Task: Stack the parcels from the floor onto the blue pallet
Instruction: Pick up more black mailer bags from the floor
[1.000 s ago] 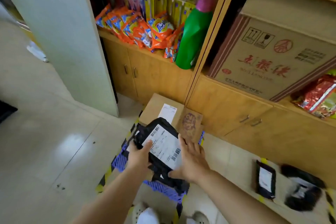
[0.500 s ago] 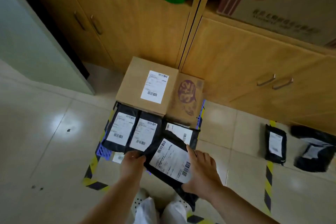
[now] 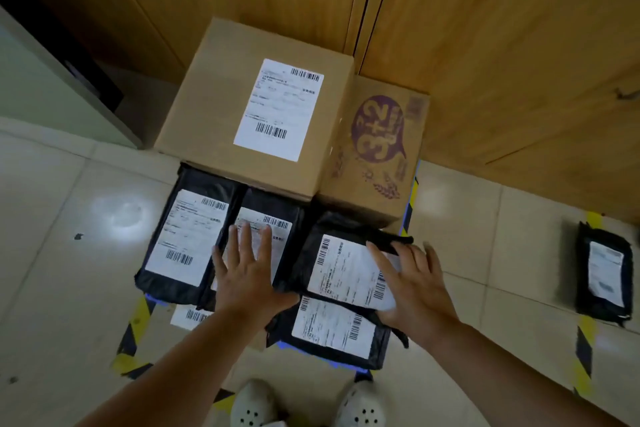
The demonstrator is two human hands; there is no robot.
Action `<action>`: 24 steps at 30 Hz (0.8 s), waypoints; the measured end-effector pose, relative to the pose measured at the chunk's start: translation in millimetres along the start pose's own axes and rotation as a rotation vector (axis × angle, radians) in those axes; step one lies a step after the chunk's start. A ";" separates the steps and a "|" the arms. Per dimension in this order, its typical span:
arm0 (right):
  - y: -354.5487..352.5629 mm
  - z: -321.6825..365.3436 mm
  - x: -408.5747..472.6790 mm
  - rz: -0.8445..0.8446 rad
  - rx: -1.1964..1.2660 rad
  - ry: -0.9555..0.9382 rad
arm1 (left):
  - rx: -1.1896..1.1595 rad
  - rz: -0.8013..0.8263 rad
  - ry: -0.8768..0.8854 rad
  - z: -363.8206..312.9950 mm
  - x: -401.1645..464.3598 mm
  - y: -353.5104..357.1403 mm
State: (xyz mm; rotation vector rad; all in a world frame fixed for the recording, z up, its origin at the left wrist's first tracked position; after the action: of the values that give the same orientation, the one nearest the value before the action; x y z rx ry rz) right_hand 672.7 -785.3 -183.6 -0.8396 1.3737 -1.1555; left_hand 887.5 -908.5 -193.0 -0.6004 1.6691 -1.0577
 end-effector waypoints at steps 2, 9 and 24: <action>10.8 -3.0 10.2 -0.018 -0.031 -0.046 | 0.023 -0.034 0.057 0.8 6.5 18.2; 37.1 -10.8 21.4 -0.066 -0.036 -0.062 | 0.121 -0.181 0.161 6.6 13.5 51.6; 52.5 21.0 32.4 -0.085 -0.084 -0.205 | -0.041 -0.392 -0.213 53.6 33.5 16.8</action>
State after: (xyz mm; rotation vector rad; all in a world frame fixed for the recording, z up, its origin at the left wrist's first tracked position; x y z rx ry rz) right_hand 695.0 -805.3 -241.4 -1.0554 1.2335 -1.0498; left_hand 927.5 -946.0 -228.8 -1.0604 1.4205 -1.1897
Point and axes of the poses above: each hand's wrist, its own x-axis towards the middle knuckle, its own y-axis out of the palm, z = x × y, the point moved 5 cm from there along x, towards the middle knuckle, and after that the axes turned 6 degrees about -z, right-handed, at the moved point
